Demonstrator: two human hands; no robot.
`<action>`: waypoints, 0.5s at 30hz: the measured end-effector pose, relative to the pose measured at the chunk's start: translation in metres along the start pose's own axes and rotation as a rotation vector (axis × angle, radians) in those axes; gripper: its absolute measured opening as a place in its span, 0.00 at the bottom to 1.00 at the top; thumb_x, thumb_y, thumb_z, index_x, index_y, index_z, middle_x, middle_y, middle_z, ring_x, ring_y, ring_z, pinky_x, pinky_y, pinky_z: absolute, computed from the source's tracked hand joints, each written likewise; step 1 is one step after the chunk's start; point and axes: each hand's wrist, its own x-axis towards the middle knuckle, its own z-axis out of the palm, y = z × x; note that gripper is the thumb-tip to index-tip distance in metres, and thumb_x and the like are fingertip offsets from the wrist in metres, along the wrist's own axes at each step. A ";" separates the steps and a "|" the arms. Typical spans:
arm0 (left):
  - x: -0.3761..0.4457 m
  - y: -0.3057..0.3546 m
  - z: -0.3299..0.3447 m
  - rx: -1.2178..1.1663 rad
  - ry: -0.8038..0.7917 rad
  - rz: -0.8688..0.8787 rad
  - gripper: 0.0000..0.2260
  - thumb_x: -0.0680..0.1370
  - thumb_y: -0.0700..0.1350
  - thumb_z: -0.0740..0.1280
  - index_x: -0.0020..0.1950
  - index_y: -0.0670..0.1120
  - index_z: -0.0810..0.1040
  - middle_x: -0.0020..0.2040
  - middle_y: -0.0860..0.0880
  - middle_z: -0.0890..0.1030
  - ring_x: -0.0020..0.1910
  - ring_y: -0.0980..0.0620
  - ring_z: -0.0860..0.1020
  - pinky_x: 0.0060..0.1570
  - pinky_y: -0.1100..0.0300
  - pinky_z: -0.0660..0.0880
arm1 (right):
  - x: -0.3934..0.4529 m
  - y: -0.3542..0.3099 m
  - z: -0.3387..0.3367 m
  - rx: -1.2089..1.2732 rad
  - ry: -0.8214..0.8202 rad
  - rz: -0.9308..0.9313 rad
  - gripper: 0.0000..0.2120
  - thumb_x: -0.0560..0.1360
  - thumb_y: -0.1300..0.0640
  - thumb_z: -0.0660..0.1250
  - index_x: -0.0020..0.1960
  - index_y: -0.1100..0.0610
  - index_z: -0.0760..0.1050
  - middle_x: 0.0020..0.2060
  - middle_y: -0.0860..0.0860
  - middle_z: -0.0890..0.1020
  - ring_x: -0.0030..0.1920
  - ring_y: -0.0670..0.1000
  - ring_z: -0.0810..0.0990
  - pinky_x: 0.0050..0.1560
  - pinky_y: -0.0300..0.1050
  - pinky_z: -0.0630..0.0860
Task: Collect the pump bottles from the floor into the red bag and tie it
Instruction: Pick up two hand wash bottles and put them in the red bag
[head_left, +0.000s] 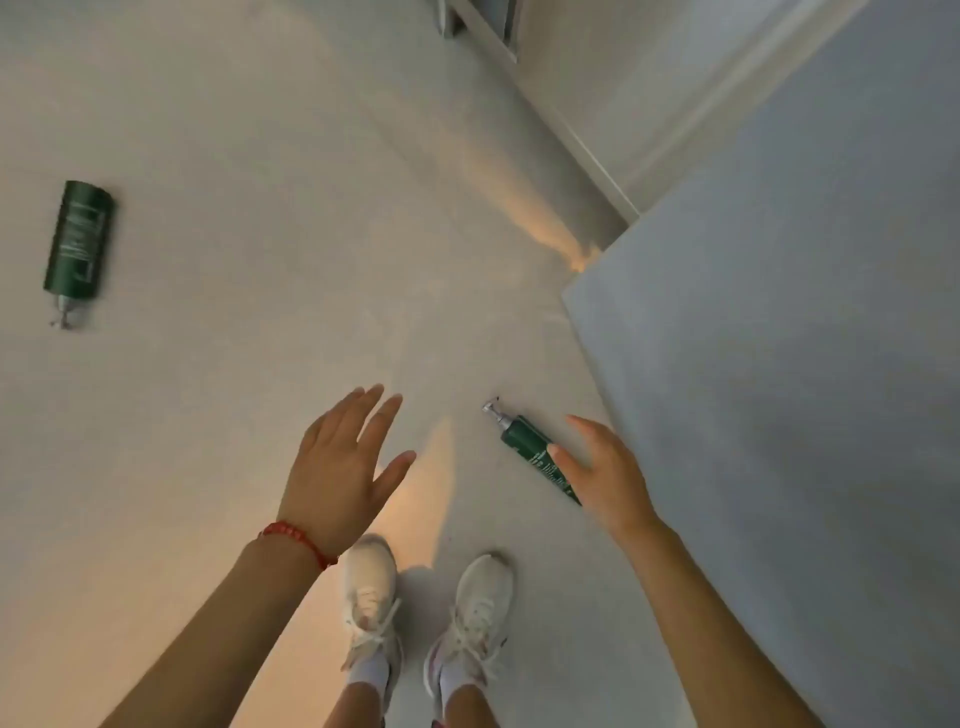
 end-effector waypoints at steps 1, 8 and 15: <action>0.007 -0.008 0.017 0.016 -0.010 0.011 0.35 0.76 0.64 0.40 0.66 0.41 0.70 0.66 0.38 0.73 0.65 0.37 0.70 0.60 0.41 0.69 | 0.015 0.011 0.019 0.010 -0.001 0.000 0.24 0.74 0.50 0.66 0.67 0.58 0.68 0.65 0.55 0.74 0.65 0.55 0.71 0.64 0.47 0.66; 0.045 -0.069 0.135 0.076 -0.017 0.006 0.35 0.74 0.65 0.42 0.68 0.42 0.68 0.68 0.38 0.70 0.67 0.38 0.67 0.62 0.42 0.66 | 0.095 0.079 0.133 0.026 -0.088 0.189 0.25 0.72 0.54 0.69 0.66 0.62 0.68 0.62 0.62 0.76 0.62 0.62 0.73 0.62 0.54 0.69; 0.055 -0.100 0.202 0.040 -0.086 -0.021 0.29 0.74 0.57 0.51 0.67 0.40 0.69 0.66 0.36 0.71 0.66 0.35 0.69 0.61 0.41 0.68 | 0.129 0.120 0.186 -0.088 0.015 0.161 0.30 0.67 0.53 0.73 0.66 0.60 0.69 0.62 0.61 0.76 0.61 0.61 0.73 0.61 0.57 0.70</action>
